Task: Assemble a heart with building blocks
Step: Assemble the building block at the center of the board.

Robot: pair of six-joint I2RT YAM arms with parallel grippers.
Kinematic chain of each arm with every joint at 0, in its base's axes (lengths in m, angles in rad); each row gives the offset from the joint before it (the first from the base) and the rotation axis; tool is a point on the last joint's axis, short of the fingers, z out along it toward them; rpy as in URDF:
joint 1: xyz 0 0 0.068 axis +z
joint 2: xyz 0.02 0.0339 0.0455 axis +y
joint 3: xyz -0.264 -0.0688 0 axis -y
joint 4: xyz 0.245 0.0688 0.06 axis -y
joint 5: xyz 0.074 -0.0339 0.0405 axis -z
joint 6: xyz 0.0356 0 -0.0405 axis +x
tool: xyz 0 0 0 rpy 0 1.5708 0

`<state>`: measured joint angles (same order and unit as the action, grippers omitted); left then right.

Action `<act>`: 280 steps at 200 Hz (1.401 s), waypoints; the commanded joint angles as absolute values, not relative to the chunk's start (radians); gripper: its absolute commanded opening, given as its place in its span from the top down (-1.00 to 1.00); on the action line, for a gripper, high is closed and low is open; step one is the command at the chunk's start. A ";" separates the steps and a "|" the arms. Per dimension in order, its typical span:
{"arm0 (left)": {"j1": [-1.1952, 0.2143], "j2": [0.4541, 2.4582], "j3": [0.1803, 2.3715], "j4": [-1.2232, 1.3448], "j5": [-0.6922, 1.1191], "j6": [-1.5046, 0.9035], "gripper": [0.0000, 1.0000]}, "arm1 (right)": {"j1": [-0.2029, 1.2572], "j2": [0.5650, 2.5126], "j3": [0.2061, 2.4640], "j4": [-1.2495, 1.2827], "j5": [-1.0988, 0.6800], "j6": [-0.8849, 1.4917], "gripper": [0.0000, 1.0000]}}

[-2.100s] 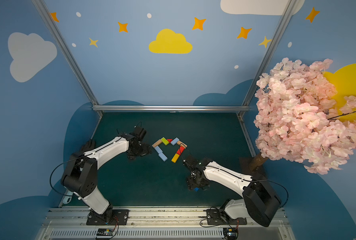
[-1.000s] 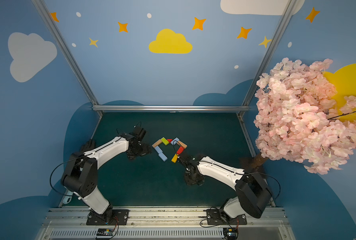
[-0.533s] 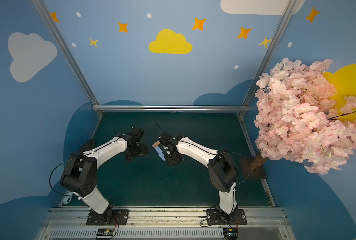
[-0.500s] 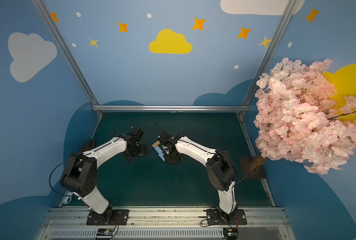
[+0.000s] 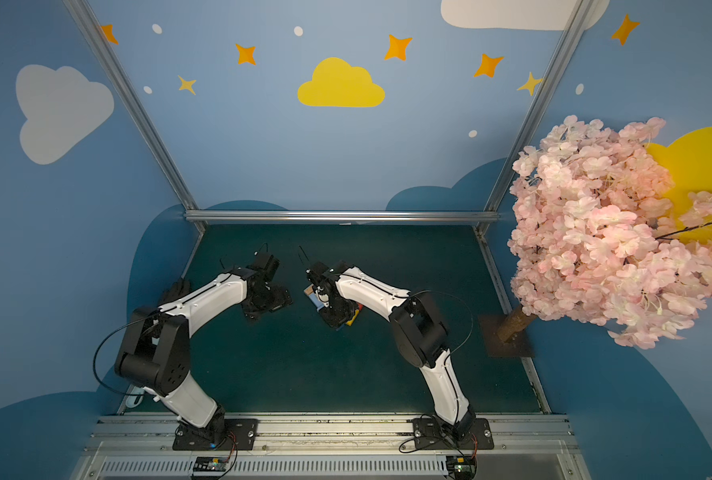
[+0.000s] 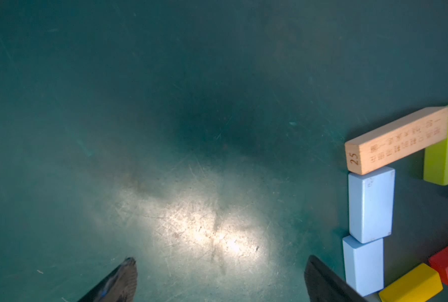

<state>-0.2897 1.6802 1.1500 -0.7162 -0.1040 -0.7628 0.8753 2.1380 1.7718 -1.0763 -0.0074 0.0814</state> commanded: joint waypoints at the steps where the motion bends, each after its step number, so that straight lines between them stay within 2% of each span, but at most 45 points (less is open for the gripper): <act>1: -0.282 1.667 1.147 -0.723 -0.097 -0.749 -1.00 | 0.884 2.168 1.808 -1.114 -0.015 0.056 0.56; 200: -0.270 1.680 1.151 -0.726 -0.098 -0.752 -1.00 | 0.876 2.244 1.837 -1.129 0.017 0.061 0.55; 239: -0.270 1.680 1.151 -0.724 -0.097 -0.754 -1.00 | 0.876 2.253 1.845 -1.129 0.026 0.069 0.40; 280: -0.270 1.682 1.152 -0.724 -0.097 -0.752 -1.00 | 0.876 2.258 1.847 -1.137 0.035 0.070 0.03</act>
